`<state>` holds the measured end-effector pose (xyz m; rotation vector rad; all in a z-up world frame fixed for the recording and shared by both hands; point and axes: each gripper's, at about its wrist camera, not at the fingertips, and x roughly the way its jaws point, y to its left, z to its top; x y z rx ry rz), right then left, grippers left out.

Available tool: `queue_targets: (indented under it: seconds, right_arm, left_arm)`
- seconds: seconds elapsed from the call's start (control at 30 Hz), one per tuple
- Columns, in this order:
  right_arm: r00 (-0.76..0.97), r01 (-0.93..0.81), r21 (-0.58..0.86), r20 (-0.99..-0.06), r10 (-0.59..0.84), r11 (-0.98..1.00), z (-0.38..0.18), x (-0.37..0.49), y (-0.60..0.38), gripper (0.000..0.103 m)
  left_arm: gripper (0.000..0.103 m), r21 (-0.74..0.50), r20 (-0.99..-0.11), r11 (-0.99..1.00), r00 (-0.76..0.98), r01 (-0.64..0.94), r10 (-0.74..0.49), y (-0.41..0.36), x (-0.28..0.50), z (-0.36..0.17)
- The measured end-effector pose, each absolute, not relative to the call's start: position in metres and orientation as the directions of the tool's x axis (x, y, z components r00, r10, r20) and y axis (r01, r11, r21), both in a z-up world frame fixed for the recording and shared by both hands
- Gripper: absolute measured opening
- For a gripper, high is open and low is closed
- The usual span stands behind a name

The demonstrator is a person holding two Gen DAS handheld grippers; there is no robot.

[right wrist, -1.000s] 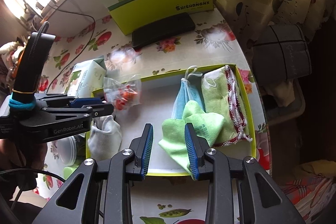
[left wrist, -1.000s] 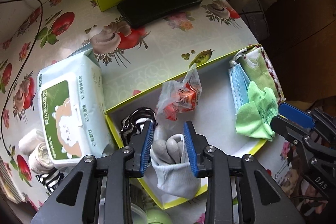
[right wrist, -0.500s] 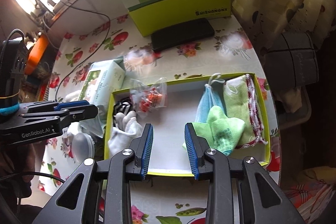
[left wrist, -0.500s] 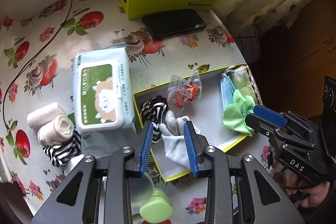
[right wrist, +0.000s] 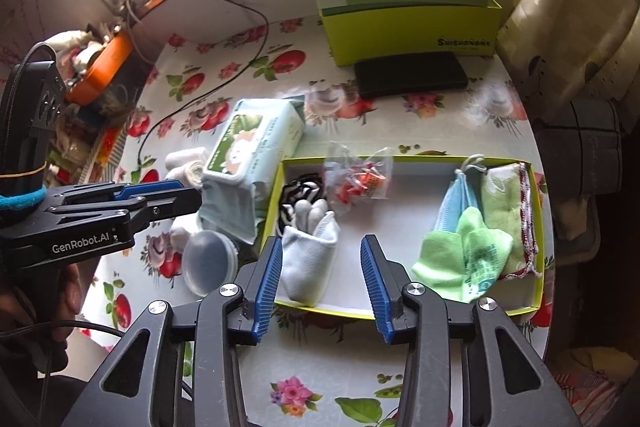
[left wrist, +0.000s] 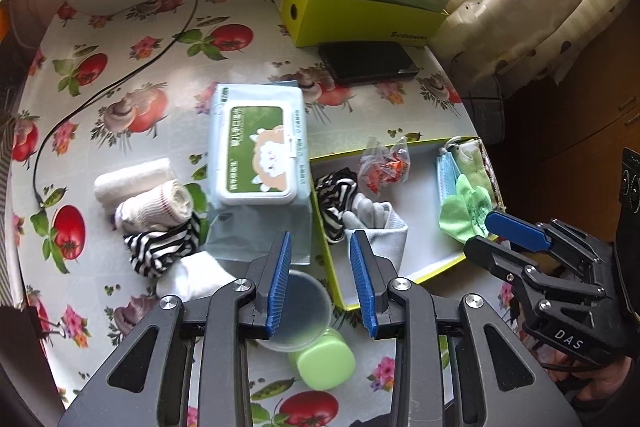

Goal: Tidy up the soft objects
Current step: 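Move both open tools back over the pile, then lower the left tool onto the black-white striped sock and grasp it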

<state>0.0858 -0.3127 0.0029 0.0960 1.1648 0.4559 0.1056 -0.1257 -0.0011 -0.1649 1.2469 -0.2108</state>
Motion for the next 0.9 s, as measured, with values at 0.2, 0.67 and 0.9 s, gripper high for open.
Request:
queue_targets:
  seconds: [0.2, 0.67, 0.9]
  right_arm:
    - [0.298, -0.343, 0.301, -0.863, 0.407, 0.89, 0.009, 0.077, -0.292, 0.043]
    - [0.27, -0.403, 0.296, -0.865, 0.422, 0.866, 0.016, 0.06, -0.259, 0.045]
    - [0.266, -0.415, 0.298, -0.864, 0.428, 0.86, 0.019, 0.055, -0.25, 0.045]
  left_arm:
    - [0.032, -0.23, -0.917, 0.973, 0.329, 0.031, -0.228, -0.107, 0.09, 0.003]
    - [0.032, -0.238, -0.916, 0.97, 0.344, -0.049, -0.208, -0.066, 0.062, 0.0]
    - [0.032, -0.246, -0.916, 0.965, 0.347, -0.095, -0.2, -0.045, 0.051, -0.002]
